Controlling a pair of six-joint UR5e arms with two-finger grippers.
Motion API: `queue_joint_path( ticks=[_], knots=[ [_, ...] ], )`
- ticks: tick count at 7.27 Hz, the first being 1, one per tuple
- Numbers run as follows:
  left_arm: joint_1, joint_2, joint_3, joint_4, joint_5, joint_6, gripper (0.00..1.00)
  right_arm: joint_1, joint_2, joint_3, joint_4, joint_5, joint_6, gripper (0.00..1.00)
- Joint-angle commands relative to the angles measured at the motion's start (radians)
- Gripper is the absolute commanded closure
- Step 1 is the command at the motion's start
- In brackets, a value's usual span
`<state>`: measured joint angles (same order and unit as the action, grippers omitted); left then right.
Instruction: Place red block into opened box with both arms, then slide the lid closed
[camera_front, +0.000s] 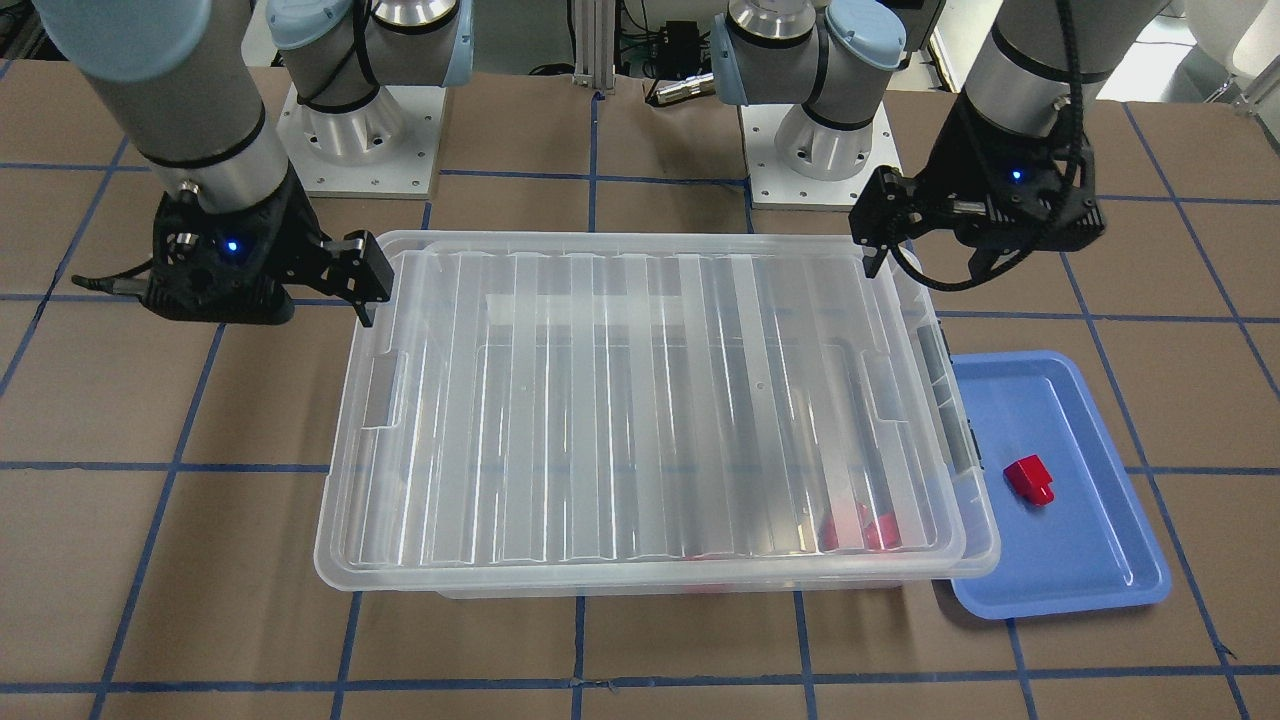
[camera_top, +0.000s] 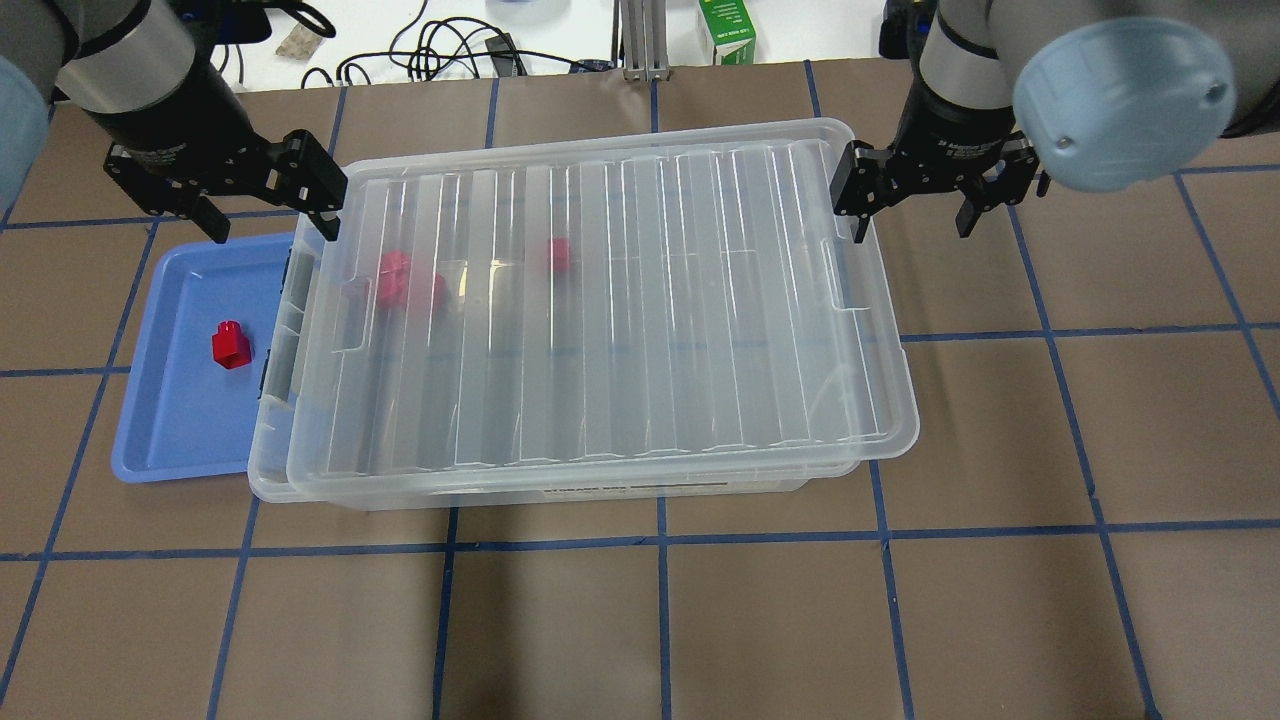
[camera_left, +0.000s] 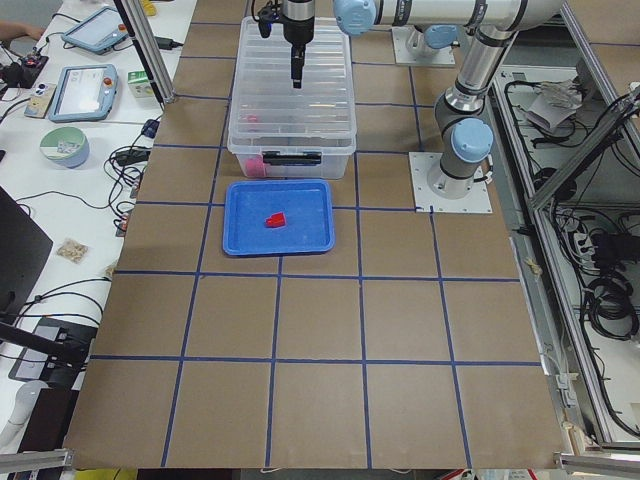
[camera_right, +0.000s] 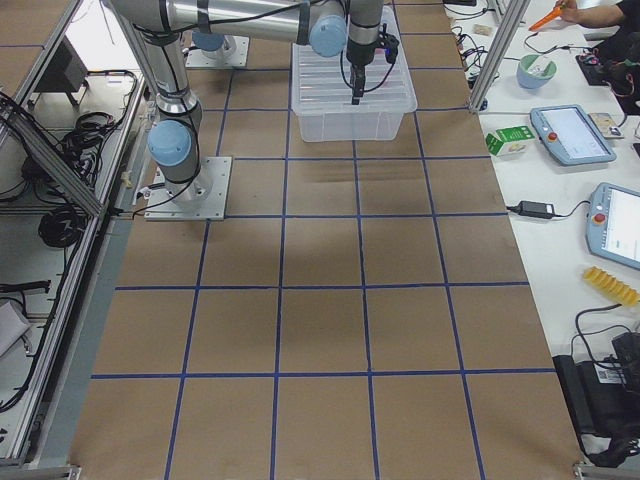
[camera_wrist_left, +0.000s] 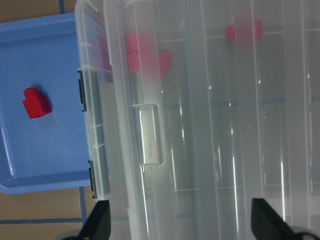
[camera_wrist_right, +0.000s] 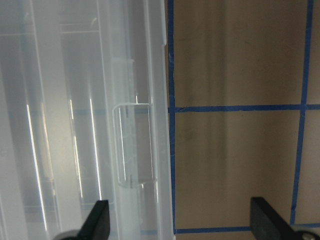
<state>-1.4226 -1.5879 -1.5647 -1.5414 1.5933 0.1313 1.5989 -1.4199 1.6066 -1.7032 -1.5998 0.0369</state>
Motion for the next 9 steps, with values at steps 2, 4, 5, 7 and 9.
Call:
queue_joint_path(
  ticks=[2,4,5,7,9],
  knots=[
    [0.280,-0.113,0.002,0.076,-0.042,0.199,0.00,0.000,0.035,0.072,-0.099,-0.008,-0.012,0.00],
    [0.349,-0.216,-0.021,0.194,-0.068,0.234,0.00,-0.004,0.048,0.079,-0.101,-0.098,-0.011,0.00],
    [0.370,-0.283,-0.021,0.198,-0.065,0.244,0.00,-0.010,0.053,0.088,-0.099,-0.107,-0.014,0.00],
    [0.384,-0.371,-0.046,0.217,-0.067,0.245,0.00,-0.016,0.058,0.088,-0.099,-0.237,-0.024,0.00],
    [0.384,-0.431,-0.134,0.456,-0.056,0.255,0.00,-0.043,0.059,0.088,-0.101,-0.317,-0.087,0.00]
  ],
)
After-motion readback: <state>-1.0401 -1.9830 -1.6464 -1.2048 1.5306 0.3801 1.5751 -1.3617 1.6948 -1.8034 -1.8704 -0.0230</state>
